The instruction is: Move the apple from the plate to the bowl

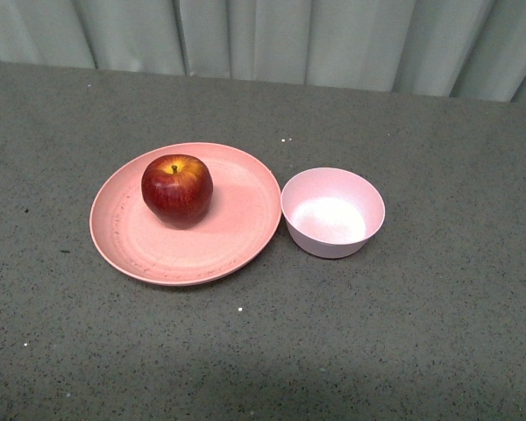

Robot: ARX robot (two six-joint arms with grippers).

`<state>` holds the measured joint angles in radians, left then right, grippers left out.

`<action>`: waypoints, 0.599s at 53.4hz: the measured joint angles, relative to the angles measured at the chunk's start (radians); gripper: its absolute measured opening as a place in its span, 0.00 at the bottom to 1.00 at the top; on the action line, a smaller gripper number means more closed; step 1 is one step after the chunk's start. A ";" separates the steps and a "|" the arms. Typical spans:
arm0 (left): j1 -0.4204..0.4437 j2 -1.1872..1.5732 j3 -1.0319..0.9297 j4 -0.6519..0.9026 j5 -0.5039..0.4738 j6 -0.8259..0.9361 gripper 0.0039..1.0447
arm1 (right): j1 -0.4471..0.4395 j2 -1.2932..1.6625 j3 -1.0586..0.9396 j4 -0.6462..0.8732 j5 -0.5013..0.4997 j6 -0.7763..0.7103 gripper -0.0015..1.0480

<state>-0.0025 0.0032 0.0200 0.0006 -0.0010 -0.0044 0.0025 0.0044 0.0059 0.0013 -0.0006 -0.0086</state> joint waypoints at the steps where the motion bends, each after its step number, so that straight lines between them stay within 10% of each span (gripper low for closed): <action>1: -0.010 0.007 0.002 -0.009 -0.030 -0.009 0.94 | 0.000 0.000 0.000 0.000 0.000 0.000 0.92; 6: -0.059 0.186 0.028 0.007 -0.226 -0.080 0.94 | 0.000 0.000 0.000 0.000 0.002 0.000 0.91; 32: -0.076 1.328 0.295 0.753 -0.109 -0.142 0.94 | 0.000 0.000 0.000 0.000 -0.001 0.000 0.91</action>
<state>-0.0780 1.3312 0.3149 0.7540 -0.1101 -0.1463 0.0021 0.0040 0.0059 0.0010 -0.0013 -0.0090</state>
